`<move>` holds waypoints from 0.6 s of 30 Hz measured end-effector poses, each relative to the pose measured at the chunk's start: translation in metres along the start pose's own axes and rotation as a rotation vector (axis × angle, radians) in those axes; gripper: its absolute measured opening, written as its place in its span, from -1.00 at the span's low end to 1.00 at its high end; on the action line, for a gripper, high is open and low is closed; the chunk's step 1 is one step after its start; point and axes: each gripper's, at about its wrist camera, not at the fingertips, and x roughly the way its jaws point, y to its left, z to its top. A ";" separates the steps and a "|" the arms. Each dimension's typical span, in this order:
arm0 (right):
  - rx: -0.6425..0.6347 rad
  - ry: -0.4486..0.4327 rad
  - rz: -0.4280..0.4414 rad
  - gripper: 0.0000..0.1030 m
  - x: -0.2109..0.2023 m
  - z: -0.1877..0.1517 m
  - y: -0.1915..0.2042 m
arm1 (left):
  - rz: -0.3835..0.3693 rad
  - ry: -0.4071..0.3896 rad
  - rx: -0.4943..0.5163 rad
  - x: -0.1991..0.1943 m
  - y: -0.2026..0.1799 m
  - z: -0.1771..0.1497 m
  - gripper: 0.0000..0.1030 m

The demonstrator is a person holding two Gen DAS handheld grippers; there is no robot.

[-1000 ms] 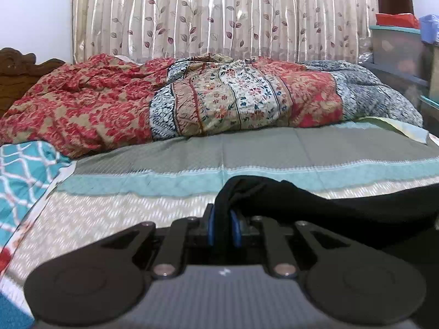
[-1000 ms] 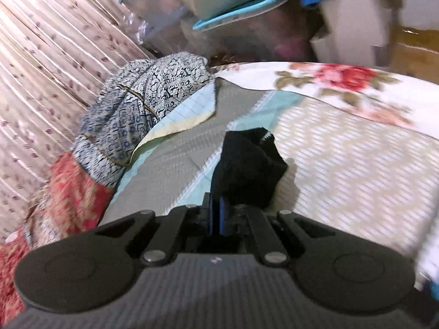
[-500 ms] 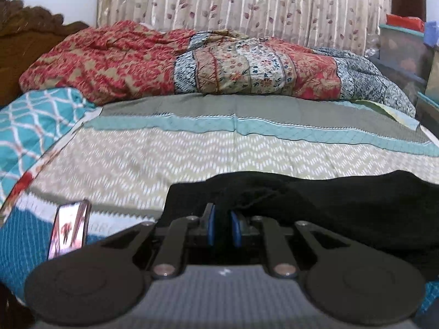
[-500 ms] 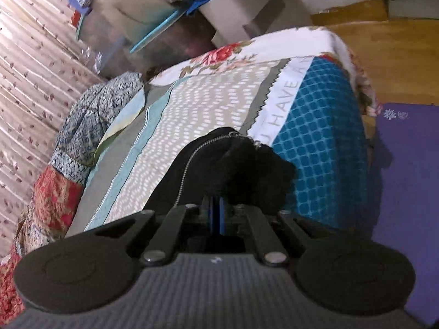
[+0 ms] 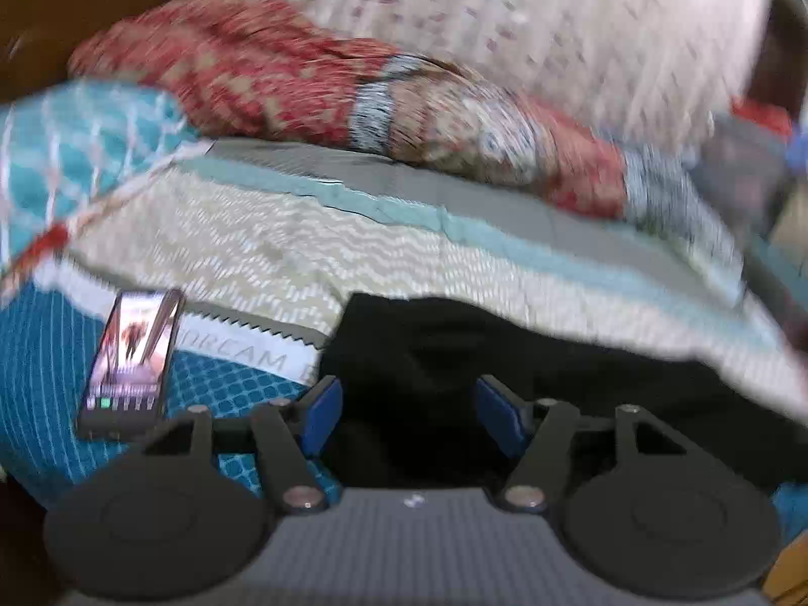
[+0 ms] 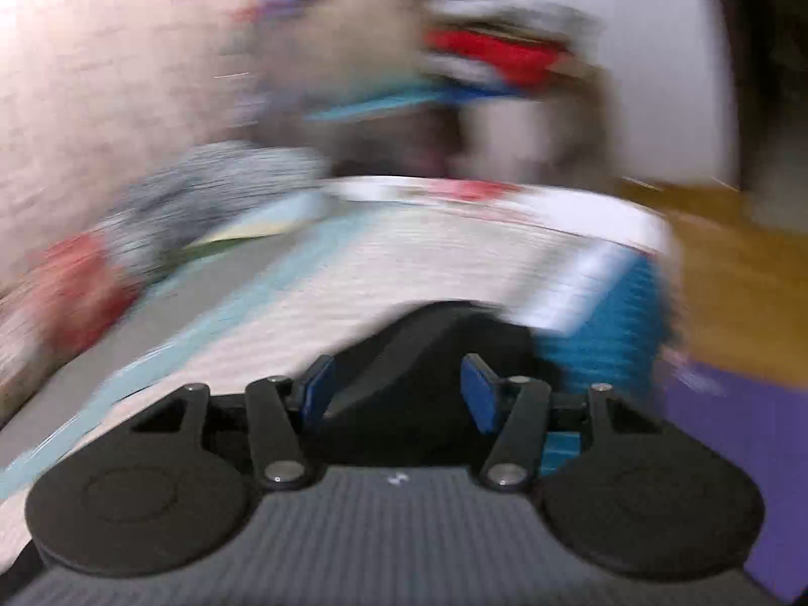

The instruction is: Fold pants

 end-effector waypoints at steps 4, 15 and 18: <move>-0.255 0.179 0.424 0.14 0.004 -0.019 0.098 | -0.047 0.018 -0.229 0.007 0.043 0.013 0.46; -0.915 0.403 1.034 0.33 -0.024 -0.151 0.325 | -0.161 0.199 -0.456 0.079 0.068 0.002 0.74; -0.990 0.426 0.971 -0.19 -0.012 -0.169 0.348 | -0.128 0.192 -0.421 0.089 0.061 0.003 -0.03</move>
